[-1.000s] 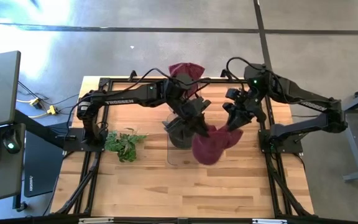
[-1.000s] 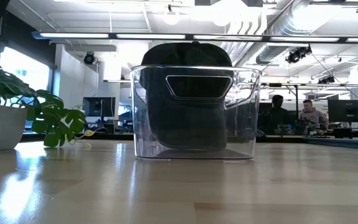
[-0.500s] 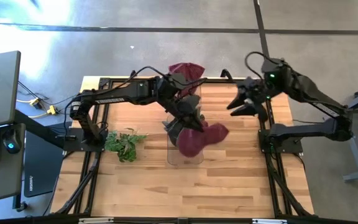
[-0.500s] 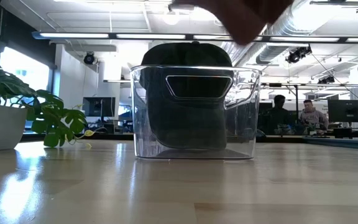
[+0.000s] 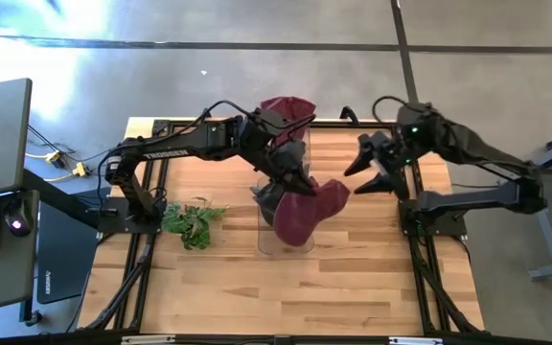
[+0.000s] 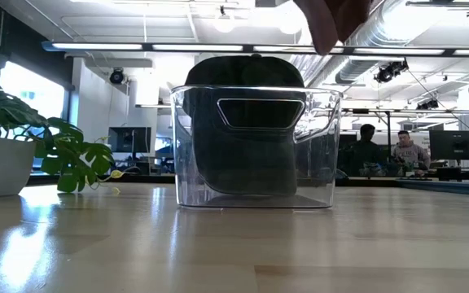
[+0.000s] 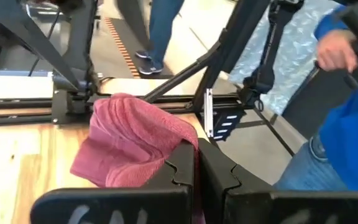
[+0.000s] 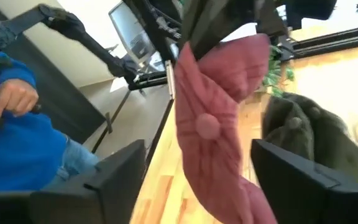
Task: Pick & Place hat
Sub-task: Put the red cap into the top transparent bin
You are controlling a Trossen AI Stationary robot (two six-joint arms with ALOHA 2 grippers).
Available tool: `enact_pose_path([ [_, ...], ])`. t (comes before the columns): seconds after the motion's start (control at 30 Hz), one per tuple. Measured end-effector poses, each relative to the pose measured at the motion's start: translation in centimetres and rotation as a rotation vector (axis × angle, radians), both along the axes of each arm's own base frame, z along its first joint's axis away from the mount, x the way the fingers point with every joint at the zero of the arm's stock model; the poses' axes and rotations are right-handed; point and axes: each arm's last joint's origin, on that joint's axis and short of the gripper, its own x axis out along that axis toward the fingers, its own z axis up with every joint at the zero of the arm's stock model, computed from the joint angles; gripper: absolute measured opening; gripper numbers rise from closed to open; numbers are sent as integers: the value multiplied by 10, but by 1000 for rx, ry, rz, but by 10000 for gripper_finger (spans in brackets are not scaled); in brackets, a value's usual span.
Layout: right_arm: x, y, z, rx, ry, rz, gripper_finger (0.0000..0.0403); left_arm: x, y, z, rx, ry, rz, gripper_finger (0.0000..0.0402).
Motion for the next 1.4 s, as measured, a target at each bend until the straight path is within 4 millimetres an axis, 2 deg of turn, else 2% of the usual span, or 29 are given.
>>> enact_pose_path([
  [0.07,9,2,-2,-2,-4,9,305,0,1,0,2,2,21,1],
  [0.17,21,8,-7,-47,20,-9,317,1,2,0,14,3,55,1],
  [0.3,32,15,-13,-136,55,-90,307,1,2,0,25,4,83,1],
  [0.43,37,23,-12,-167,37,-100,278,1,3,0,29,5,94,1],
  [0.63,44,33,-12,-160,11,-54,189,1,3,0,33,5,105,1],
  [0.87,52,36,-18,-70,67,-6,23,1,3,-1,34,6,109,1],
  [0.93,51,37,-17,-47,72,5,13,1,4,-1,31,11,125,1],
  [1.03,48,34,-9,8,88,-8,21,0,7,-2,15,37,139,17],
  [1.17,39,25,13,-2,64,-19,7,-16,17,0,1,121,173,65],
  [1.3,35,9,36,-71,8,-76,12,-44,32,6,-31,237,243,106],
  [1.4,39,-8,53,-160,-29,-122,6,-69,42,9,-53,350,384,116],
])
